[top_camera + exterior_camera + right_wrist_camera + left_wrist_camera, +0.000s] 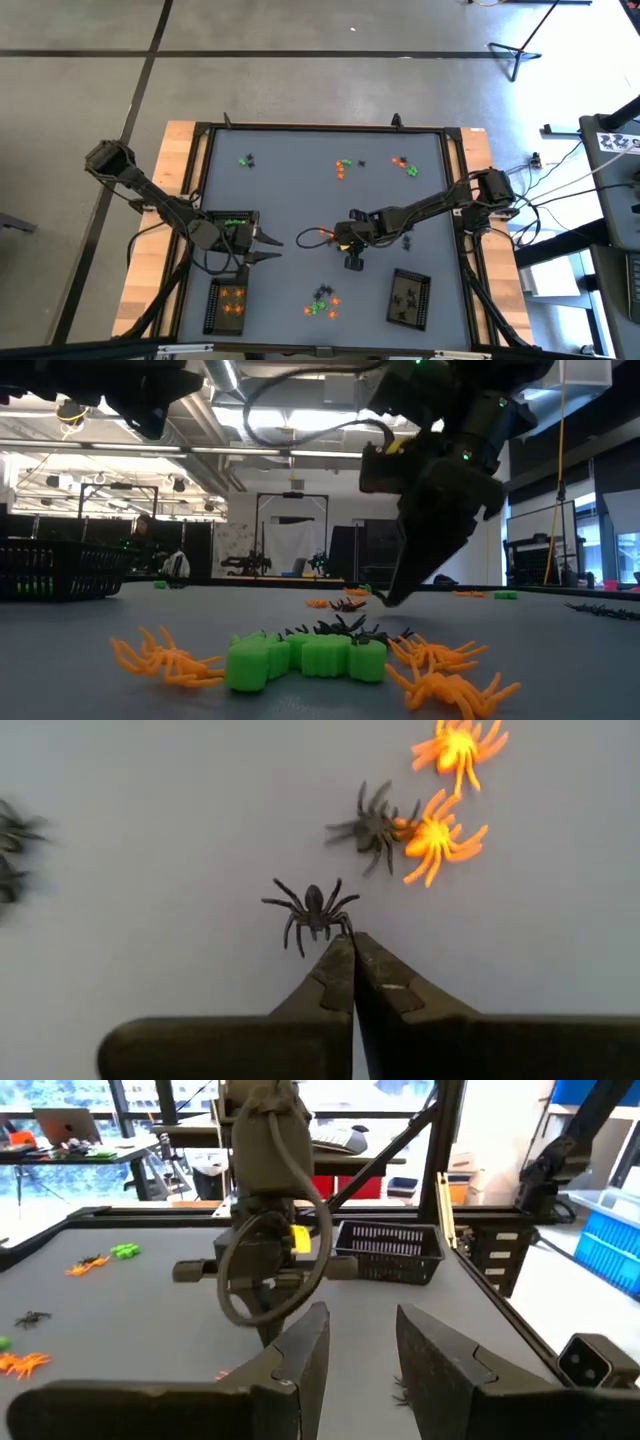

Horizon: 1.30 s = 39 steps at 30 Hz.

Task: Sort Halloween decoration
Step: Put the black spider toy into the bottom right black bin

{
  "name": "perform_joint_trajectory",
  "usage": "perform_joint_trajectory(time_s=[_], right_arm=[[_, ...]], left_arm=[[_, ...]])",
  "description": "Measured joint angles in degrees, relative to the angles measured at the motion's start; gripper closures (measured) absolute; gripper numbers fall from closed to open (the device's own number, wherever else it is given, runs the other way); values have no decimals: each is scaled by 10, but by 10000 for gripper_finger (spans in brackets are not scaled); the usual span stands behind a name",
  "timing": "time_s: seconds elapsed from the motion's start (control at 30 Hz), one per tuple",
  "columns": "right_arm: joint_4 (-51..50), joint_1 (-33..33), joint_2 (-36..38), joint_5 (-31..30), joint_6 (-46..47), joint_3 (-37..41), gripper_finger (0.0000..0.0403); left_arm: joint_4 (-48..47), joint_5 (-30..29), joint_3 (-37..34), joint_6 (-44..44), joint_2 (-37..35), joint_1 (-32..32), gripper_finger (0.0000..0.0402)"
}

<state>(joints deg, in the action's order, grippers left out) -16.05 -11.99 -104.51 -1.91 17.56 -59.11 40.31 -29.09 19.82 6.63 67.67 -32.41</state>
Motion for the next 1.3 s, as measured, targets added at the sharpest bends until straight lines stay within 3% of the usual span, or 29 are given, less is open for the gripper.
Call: perform_joint_trajectory(time_s=[0.4,0.7,1.13,1.3], right_arm=[[-32,-13,55,15,-1,-1,402],[-153,-107,163,10,19,-2,402],[-304,-300,191,33,309,-2,401],[-332,-321,191,13,367,-2,362]], left_arm=[[-7,1,0,25,61,27,290],[-5,2,0,35,89,40,290],[3,2,0,35,89,43,290],[6,2,0,35,89,43,290]])
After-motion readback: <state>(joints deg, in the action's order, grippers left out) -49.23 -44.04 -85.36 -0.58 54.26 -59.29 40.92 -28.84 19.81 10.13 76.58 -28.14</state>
